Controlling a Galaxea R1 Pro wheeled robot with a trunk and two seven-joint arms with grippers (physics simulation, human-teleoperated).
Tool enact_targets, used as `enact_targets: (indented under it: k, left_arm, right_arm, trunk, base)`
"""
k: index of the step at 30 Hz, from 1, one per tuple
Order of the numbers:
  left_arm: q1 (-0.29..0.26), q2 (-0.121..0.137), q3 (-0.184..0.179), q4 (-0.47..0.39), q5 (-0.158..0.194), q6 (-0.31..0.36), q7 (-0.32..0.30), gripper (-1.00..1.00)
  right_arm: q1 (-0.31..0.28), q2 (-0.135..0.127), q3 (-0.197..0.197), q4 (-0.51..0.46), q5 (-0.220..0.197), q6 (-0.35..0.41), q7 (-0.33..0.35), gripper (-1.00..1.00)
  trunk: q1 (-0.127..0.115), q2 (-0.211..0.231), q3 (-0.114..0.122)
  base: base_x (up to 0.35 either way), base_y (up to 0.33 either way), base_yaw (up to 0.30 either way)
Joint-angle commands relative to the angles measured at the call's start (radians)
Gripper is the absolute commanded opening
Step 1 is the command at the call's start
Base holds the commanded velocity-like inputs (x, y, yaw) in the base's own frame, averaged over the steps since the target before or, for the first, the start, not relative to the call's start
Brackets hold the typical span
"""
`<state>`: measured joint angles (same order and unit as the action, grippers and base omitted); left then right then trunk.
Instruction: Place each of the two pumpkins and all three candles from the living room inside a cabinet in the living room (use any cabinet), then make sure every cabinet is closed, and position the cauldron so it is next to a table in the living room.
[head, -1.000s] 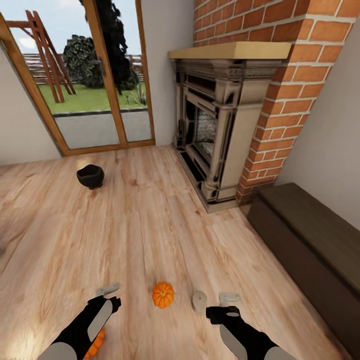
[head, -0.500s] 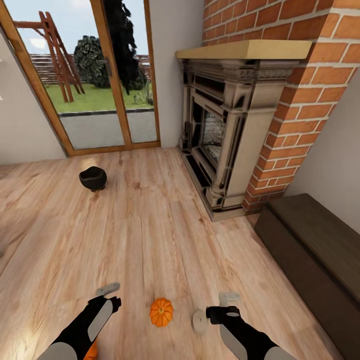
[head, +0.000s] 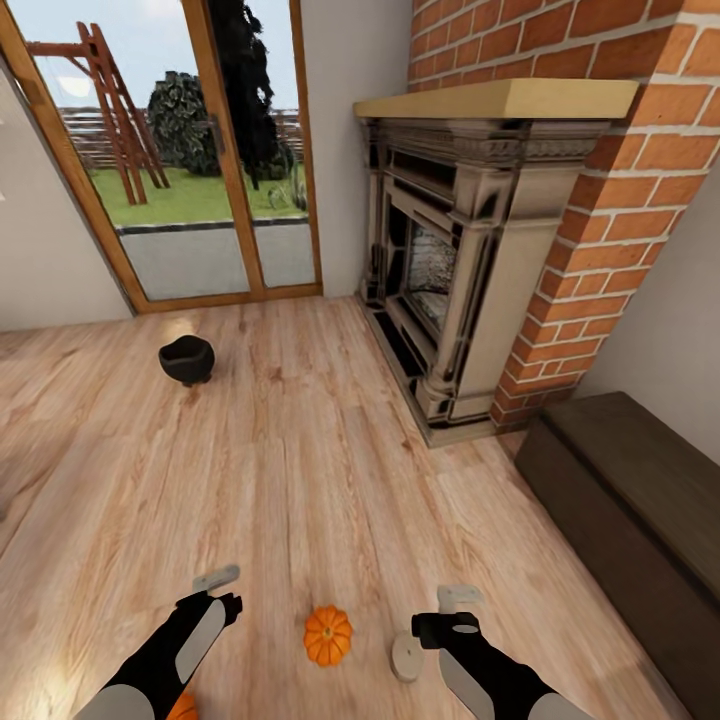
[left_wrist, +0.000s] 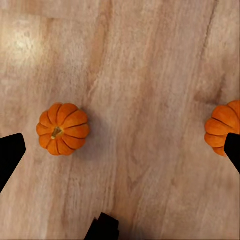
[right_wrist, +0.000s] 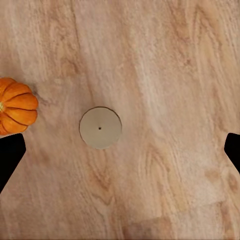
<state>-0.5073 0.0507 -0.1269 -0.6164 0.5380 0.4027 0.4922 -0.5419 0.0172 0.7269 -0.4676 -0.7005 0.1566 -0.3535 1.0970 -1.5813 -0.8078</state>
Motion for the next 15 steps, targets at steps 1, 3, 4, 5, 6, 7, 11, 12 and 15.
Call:
enact_targets:
  k: [1,3,4,5,6,7,11,12,15]
  left_arm:
    - [0.000,0.002,-0.008,-0.002,0.010,0.003,0.009,1.00]
    - [0.000,0.002,-0.008,-0.002,0.010,0.003,0.009,1.00]
    - [0.000,0.002,-0.008,-0.002,0.010,0.003,0.009,1.00]
    - [0.000,0.002,-0.008,-0.002,0.010,0.003,0.009,1.00]
    - [0.000,0.002,-0.008,-0.002,0.010,0.003,0.009,1.00]
    - [0.000,0.002,-0.008,-0.002,0.010,0.002,0.009,1.00]
    - [0.000,0.002,-0.008,-0.002,0.010,0.002,0.009,1.00]
    - [0.000,0.001,-0.008,-0.002,0.010,0.002,0.009,1.00]
    - [0.000,0.002,-0.008,-0.002,0.010,0.002,0.009,1.00]
  right_arm:
    - [-0.001,-0.001,0.008,-0.002,-0.006,0.004,-0.009,1.00]
    - [-0.001,-0.001,0.008,-0.002,-0.006,0.004,-0.009,1.00]
    - [-0.001,0.000,0.008,-0.002,-0.005,0.004,-0.009,1.00]
    - [-0.001,0.000,0.008,-0.002,-0.005,0.004,-0.009,1.00]
    - [-0.001,0.000,0.008,-0.002,-0.005,0.004,-0.009,1.00]
    - [-0.001,0.000,0.008,-0.002,-0.005,0.004,-0.009,1.00]
    - [-0.001,0.000,0.008,-0.002,-0.005,0.004,-0.009,1.00]
    - [-0.001,0.000,0.008,-0.002,-0.005,0.004,-0.009,1.00]
    - [-0.001,0.000,0.008,-0.002,-0.006,0.004,-0.009,1.00]
  trunk:
    - [0.000,0.000,-0.001]
    - [0.000,0.000,-0.002]
    - [0.000,0.000,-0.003]
    - [0.000,0.000,-0.004]
    - [0.000,0.000,-0.005]
    - [0.000,0.000,-0.006]
    - [0.000,0.000,-0.010]
    - [0.000,0.000,-0.011]
    - [0.000,0.000,-0.014]
  base:
    - [0.110,0.063,0.044]
    - [0.110,0.066,0.115]
    - [0.110,0.039,0.166]
    - [0.110,0.025,0.184]
    - [0.109,0.016,0.196]
    - [0.100,0.010,0.204]
    - [0.046,0.004,0.211]
    - [0.012,0.001,0.216]
    - [0.006,0.001,0.217]
